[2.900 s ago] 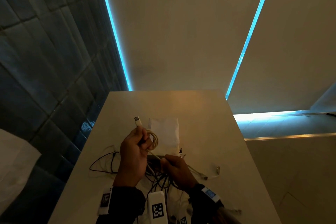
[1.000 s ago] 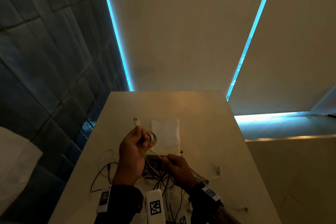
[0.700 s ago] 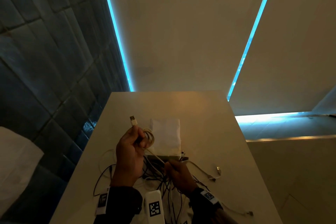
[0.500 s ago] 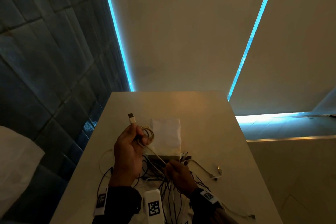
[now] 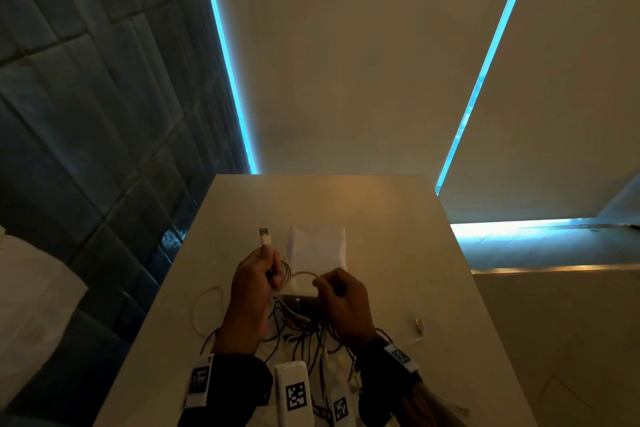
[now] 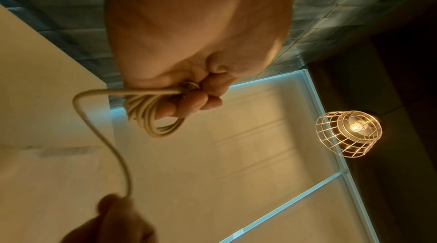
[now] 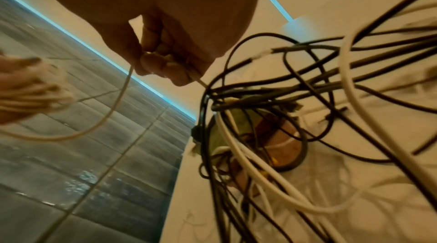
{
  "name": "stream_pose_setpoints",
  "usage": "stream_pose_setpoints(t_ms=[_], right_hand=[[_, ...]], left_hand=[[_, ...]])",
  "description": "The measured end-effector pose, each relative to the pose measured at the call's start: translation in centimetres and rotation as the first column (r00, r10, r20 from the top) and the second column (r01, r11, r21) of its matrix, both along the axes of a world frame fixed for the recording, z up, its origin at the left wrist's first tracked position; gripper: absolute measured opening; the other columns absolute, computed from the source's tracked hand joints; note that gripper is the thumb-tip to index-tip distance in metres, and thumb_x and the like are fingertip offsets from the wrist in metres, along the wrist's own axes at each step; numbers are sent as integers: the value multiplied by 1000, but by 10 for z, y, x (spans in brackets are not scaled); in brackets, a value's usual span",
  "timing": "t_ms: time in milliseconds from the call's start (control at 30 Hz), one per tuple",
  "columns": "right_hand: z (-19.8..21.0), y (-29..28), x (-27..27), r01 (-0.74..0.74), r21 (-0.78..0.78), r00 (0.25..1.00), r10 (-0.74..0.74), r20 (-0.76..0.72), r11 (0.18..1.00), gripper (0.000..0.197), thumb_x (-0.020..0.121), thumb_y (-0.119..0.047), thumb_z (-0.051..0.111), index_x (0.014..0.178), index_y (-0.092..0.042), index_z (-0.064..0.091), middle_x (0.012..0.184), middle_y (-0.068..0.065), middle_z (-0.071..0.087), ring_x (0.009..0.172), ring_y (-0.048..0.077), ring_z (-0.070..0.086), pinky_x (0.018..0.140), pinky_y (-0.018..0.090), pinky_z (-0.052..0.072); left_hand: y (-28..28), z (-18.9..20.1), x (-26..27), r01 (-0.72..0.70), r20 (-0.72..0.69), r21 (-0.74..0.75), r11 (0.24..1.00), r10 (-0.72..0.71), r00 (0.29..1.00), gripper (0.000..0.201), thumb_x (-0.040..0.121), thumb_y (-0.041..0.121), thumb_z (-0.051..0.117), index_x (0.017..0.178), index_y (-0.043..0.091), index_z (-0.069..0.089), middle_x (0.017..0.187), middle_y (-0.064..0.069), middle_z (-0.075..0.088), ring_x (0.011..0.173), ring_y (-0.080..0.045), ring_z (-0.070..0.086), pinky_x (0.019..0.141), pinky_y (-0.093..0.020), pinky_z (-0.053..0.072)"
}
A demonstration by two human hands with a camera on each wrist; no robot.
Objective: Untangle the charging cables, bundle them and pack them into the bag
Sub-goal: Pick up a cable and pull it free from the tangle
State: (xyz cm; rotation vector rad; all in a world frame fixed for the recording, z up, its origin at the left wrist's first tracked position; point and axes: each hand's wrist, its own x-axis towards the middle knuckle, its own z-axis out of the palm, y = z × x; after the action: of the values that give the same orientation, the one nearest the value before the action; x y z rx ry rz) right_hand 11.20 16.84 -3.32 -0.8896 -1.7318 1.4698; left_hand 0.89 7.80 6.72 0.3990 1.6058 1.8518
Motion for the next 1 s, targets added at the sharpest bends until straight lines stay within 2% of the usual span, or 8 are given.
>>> stream_pose_setpoints(t_ms=[67,200,367,467,633,767,867,1000], right_hand=[[13,-2,-3,-22,31,999,23,-37,999,16,89,-15,65,76,-6,62,66,2,62,60,9,58,60,31,50],[36,-12,-5,-101,58,987,108,-122,993,16,92,-16,62,81,-5,62,71,7,62,63,10,58,60,26,49],[44,-20,-4,-228,-80,945,201,-257,970,17,94,-6,57,87,9,57,69,25,53,58,24,48,56,35,46],[44,-19,-2,-275,-141,927,223,-301,951,15,94,1,54,86,14,54,68,18,48,61,28,42,54,31,42],[36,-20,-2,-325,-159,914,266,-307,932,11,89,-10,58,80,-9,65,78,16,51,74,29,48,70,45,42],[38,-18,0,-351,-55,918,332,-218,935,19,87,-19,59,73,-29,66,71,11,56,65,24,50,62,40,44],[37,-18,1,-375,-34,915,364,-175,927,21,92,-22,57,71,-23,61,63,3,54,57,17,49,56,29,43],[19,-14,2,-372,-24,925,369,-86,928,32,97,-18,54,66,-20,58,58,-4,56,54,7,50,55,19,42]], left_hand=[[3,-5,0,-10,21,-65,998,12,1000,41,102,14,33,62,7,43,45,2,44,55,-18,33,57,-31,28],[5,-8,1,8,69,-185,983,5,998,37,101,16,37,67,7,49,66,-9,56,66,-23,51,69,-33,41],[1,1,6,20,251,-15,1000,-15,968,35,100,21,38,68,10,46,75,-11,58,66,-20,57,66,-31,44],[0,3,8,32,281,30,999,-39,959,35,100,19,38,67,10,47,69,-7,62,58,-14,62,59,-28,47],[1,4,3,129,197,-94,987,-109,974,37,100,20,37,66,9,47,71,-9,62,65,-19,58,67,-33,44],[2,7,3,99,233,34,995,-104,967,35,99,19,37,68,9,47,74,-11,57,78,-24,60,72,-32,46],[2,6,6,25,249,123,992,-56,967,36,101,19,34,69,7,44,67,-7,45,65,-19,55,62,-26,48],[2,6,3,-55,241,229,972,-2,971,36,101,17,35,69,7,46,63,-5,45,58,-18,47,66,-30,41]])
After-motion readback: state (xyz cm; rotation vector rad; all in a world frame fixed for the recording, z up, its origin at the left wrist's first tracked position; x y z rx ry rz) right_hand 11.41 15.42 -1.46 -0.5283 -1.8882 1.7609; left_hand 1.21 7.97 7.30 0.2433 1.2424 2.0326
